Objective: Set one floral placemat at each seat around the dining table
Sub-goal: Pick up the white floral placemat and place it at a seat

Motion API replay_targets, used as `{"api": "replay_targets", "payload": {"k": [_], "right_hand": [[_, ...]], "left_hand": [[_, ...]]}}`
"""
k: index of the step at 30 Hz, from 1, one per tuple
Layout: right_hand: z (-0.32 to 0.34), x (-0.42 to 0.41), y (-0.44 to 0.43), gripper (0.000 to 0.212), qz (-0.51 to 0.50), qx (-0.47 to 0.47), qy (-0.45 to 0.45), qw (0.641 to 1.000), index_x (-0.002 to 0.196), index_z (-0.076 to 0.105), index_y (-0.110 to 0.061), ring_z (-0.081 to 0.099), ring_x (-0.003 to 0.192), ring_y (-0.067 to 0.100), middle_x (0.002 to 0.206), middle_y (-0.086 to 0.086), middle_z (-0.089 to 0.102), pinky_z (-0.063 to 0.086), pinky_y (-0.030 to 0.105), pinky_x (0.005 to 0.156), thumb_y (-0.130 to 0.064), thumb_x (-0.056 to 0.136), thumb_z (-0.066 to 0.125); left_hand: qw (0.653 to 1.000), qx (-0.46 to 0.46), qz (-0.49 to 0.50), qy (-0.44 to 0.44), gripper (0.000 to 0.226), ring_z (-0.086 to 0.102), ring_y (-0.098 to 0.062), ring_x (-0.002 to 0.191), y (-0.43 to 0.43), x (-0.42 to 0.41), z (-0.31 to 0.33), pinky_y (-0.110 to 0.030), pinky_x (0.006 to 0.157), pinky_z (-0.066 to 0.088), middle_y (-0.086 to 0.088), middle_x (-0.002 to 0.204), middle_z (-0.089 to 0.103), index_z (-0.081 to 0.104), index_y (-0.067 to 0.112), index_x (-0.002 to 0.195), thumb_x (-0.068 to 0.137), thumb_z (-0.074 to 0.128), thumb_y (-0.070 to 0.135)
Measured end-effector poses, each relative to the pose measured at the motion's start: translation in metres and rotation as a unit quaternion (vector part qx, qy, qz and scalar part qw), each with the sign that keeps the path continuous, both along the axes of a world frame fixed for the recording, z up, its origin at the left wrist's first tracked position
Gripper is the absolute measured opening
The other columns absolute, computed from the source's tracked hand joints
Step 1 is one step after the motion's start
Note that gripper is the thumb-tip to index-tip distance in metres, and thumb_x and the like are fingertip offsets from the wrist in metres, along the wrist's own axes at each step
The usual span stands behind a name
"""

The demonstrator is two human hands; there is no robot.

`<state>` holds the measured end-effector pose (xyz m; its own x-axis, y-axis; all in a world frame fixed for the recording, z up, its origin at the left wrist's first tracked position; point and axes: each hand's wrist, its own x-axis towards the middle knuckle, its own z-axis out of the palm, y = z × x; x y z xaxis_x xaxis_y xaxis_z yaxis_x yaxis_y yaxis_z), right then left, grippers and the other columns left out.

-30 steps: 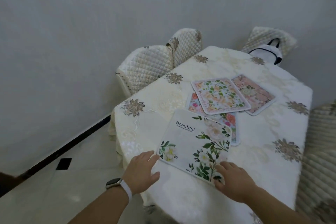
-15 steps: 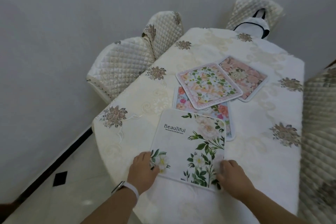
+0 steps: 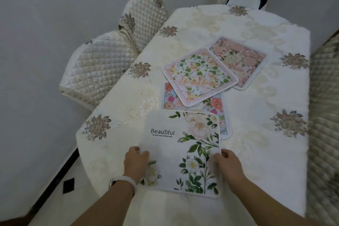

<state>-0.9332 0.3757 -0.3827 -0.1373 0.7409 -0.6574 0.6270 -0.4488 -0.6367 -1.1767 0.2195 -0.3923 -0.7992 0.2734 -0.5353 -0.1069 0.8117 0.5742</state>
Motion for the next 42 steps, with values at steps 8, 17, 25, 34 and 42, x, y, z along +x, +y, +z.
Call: {"api": "replay_targets", "payload": {"k": [8,17,25,34,42], "right_hand": [[0.004,-0.007,-0.001,0.021,-0.026,-0.063,0.053,0.996,0.102,0.059,-0.020,0.071,0.084,0.029,0.096,0.007,0.071,0.060,0.049,0.078,-0.014,0.082,0.058],[0.034,-0.027,-0.038,0.022,-0.043,-0.021,0.023,0.999,0.094,0.060,-0.018,0.069,0.082,0.029,0.091,0.008,0.072,0.060,0.048,0.075,-0.004,0.078,0.053],[0.070,-0.036,-0.080,0.023,-0.071,0.048,0.004,0.996,0.097,0.060,-0.018,0.065,0.081,0.023,0.090,0.004,0.069,0.052,0.032,0.061,-0.004,0.081,0.051],[0.099,-0.002,-0.128,0.016,-0.170,0.142,-0.009,0.975,0.093,0.058,-0.019,0.062,0.083,0.023,0.091,0.005,0.066,0.056,0.039,0.073,-0.009,0.084,0.050],[0.124,0.071,-0.160,0.019,-0.282,0.173,-0.024,0.943,0.098,0.059,-0.019,0.062,0.084,0.024,0.091,0.004,0.065,0.056,0.040,0.074,-0.013,0.081,0.053]], "left_hand": [[0.996,0.056,-0.022,-0.062,0.006,0.056,-0.019,0.069,0.010,-0.013,0.012,-0.027,0.055,0.040,-0.007,0.081,0.061,0.058,0.010,0.087,0.085,0.063,0.013],[0.982,0.135,-0.075,-0.107,0.022,0.064,-0.019,0.079,-0.011,-0.024,0.032,-0.026,0.063,0.048,-0.005,0.092,0.069,0.062,0.013,0.105,0.086,0.060,0.002],[0.970,0.187,-0.098,-0.123,0.021,0.066,-0.025,0.084,-0.031,-0.038,0.053,-0.029,0.067,0.050,-0.007,0.091,0.070,0.064,0.012,0.103,0.085,0.060,0.003],[0.938,0.253,-0.179,-0.154,0.020,0.064,-0.015,0.076,-0.021,-0.016,0.081,-0.025,0.058,0.045,0.000,0.090,0.068,0.061,0.015,0.102,0.086,0.061,0.002],[0.901,0.279,-0.277,-0.186,0.021,0.066,-0.017,0.080,0.001,0.049,0.101,-0.026,0.062,0.048,-0.004,0.095,0.071,0.064,0.016,0.101,0.086,0.062,0.002]]}}
